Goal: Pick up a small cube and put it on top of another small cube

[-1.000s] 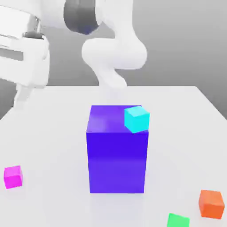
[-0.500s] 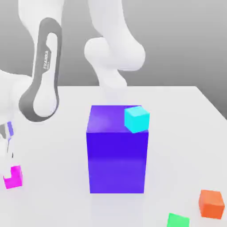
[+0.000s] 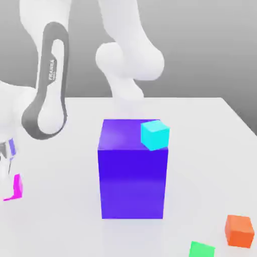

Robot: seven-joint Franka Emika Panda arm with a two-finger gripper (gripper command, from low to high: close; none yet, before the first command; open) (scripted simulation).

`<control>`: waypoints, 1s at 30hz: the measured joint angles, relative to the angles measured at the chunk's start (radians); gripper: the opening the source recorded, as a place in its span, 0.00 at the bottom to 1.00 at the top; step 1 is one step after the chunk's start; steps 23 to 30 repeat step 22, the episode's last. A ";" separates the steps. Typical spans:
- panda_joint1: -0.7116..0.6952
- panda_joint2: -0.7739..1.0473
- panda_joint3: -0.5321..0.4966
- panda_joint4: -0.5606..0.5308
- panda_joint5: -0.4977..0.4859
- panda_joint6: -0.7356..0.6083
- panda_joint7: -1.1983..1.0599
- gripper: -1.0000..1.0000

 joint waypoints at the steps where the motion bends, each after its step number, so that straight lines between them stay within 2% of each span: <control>1: 0.039 0.002 0.020 0.015 -0.012 -0.017 0.035 0.00; 14: 0.478 0.023 0.270 0.179 -0.136 -0.164 0.450 0.00; 18: 0.613 0.131 0.297 0.247 -0.203 -0.115 0.579 0.00; 19: 0.632 0.164 0.291 0.256 -0.217 -0.091 0.596 1.00; 30: 0.632 0.164 0.291 0.256 -0.217 -0.091 0.596 1.00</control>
